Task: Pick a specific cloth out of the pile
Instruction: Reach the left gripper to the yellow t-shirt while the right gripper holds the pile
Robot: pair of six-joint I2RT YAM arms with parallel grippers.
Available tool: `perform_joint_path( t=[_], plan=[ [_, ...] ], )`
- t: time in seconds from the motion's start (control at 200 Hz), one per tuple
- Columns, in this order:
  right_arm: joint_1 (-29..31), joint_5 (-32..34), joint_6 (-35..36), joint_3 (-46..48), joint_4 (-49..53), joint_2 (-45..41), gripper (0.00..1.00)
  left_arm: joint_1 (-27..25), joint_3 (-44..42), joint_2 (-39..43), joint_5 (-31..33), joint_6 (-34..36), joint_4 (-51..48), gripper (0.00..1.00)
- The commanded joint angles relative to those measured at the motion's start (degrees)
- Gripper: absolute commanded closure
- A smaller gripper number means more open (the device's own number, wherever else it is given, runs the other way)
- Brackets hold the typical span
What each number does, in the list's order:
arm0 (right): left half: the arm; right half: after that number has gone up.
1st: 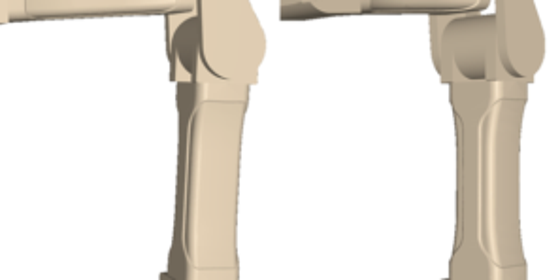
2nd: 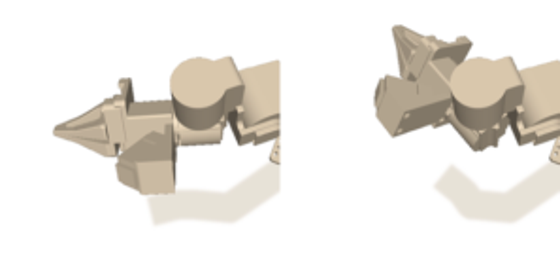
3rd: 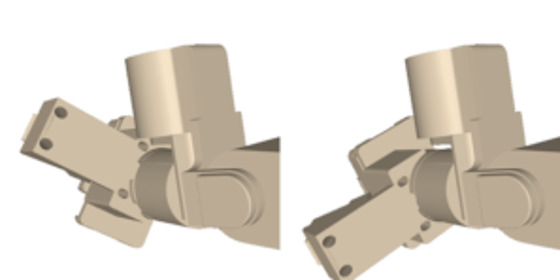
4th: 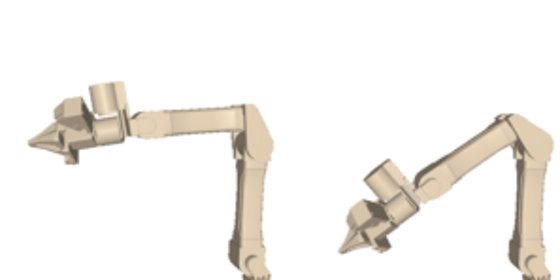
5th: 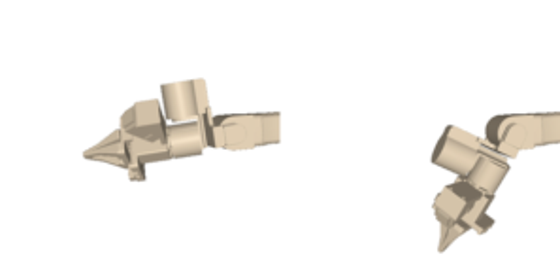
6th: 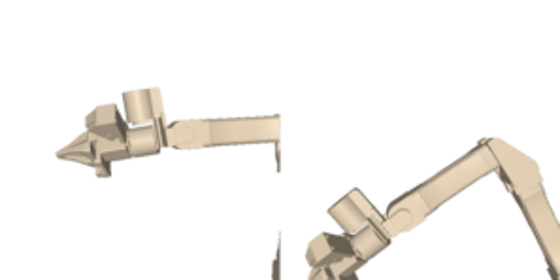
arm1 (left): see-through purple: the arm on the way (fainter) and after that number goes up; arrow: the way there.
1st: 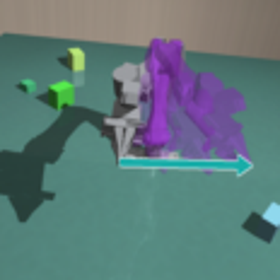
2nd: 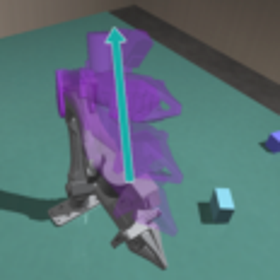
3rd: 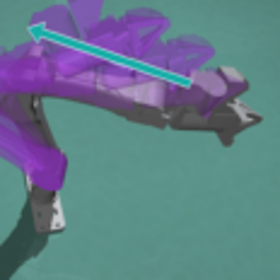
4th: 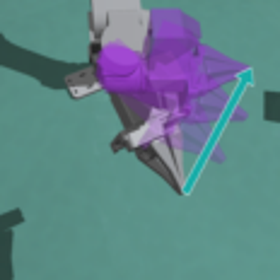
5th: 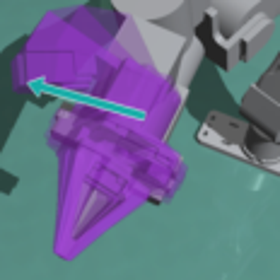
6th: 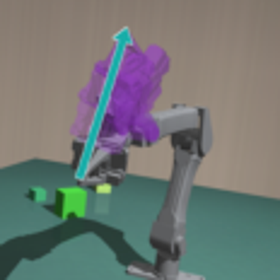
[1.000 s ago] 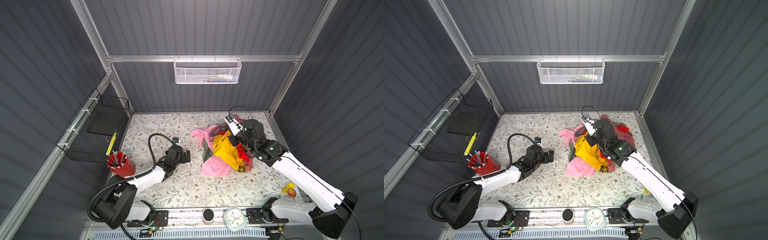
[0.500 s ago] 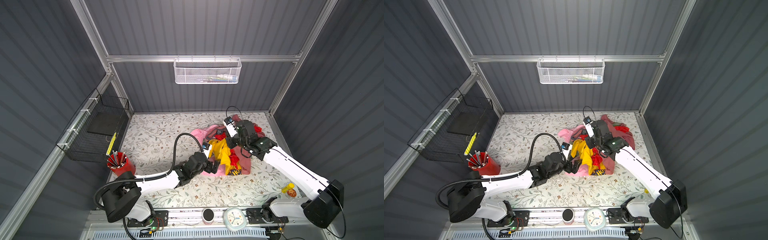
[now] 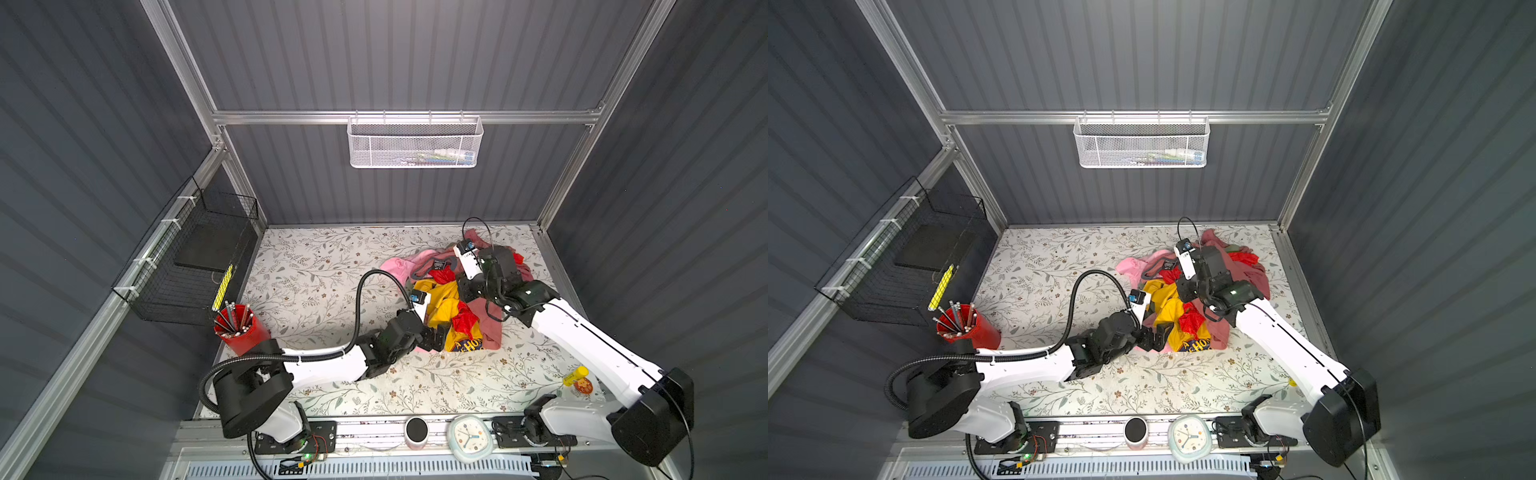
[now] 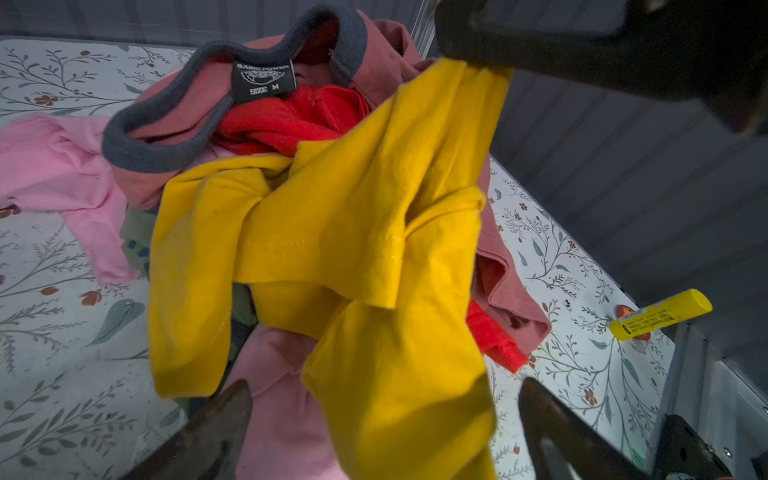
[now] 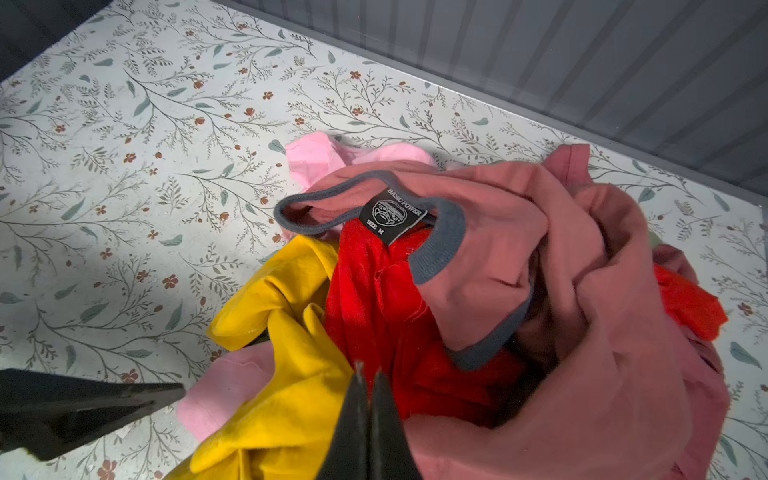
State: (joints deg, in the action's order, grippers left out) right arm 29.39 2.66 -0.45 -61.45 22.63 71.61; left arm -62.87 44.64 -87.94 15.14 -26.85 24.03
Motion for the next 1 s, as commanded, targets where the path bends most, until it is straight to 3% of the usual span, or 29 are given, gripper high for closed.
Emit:
perform_joint_path(
  t=[0.0, 0.05, 0.11, 0.175, 0.275, 0.335, 0.425, 0.6, 0.776, 0.996],
  plan=[
    [-0.25, -0.97, -1.31, 0.59, -1.81, -0.67, 1.00, -0.19, 5.96, -4.24, -2.43, 0.12, -1.33, 0.03],
    [-0.29, -1.22, -1.48, 0.54, -1.76, -0.80, 1.00, -0.23, 8.85, -6.40, -2.08, -0.71, -5.46, 0.09],
    [-0.37, -1.61, -1.83, 0.59, -2.10, -1.12, 1.00, -0.23, 11.05, -8.29, 0.34, -2.07, -9.35, 0.25],
    [-0.39, -1.99, -2.31, 0.84, -2.49, -1.73, 1.00, -0.23, 10.46, -8.58, 2.44, -3.04, -7.52, 0.49],
    [-0.86, -1.46, -3.20, 2.21, -3.02, -2.27, 1.00, -0.23, 9.15, -6.48, 4.78, -2.00, -3.07, 0.74],
    [-1.81, -2.08, -4.29, 3.31, -3.20, -2.63, 1.00, -0.23, 9.81, -5.05, 6.00, -1.02, -3.78, 1.00],
    [-3.64, -4.18, -5.80, 4.72, -3.29, -3.52, 1.00, -0.23, 12.10, -3.54, 6.97, -0.36, -7.78, 1.00],
    [-5.17, -5.47, -7.88, 8.48, -6.06, -6.98, 0.57, -0.23, 16.58, -1.61, 7.20, 0.77, -15.07, 1.00],
    [-9.45, -9.81, -12.40, 16.59, -12.24, -12.93, 0.07, -0.23, 23.03, -1.39, 9.67, -2.01, -21.15, 1.00],
    [-11.56, -13.66, -13.86, 22.62, -15.54, -16.29, 0.04, -0.23, 32.14, -5.49, 7.67, -2.48, -26.85, 1.00]
  ],
)
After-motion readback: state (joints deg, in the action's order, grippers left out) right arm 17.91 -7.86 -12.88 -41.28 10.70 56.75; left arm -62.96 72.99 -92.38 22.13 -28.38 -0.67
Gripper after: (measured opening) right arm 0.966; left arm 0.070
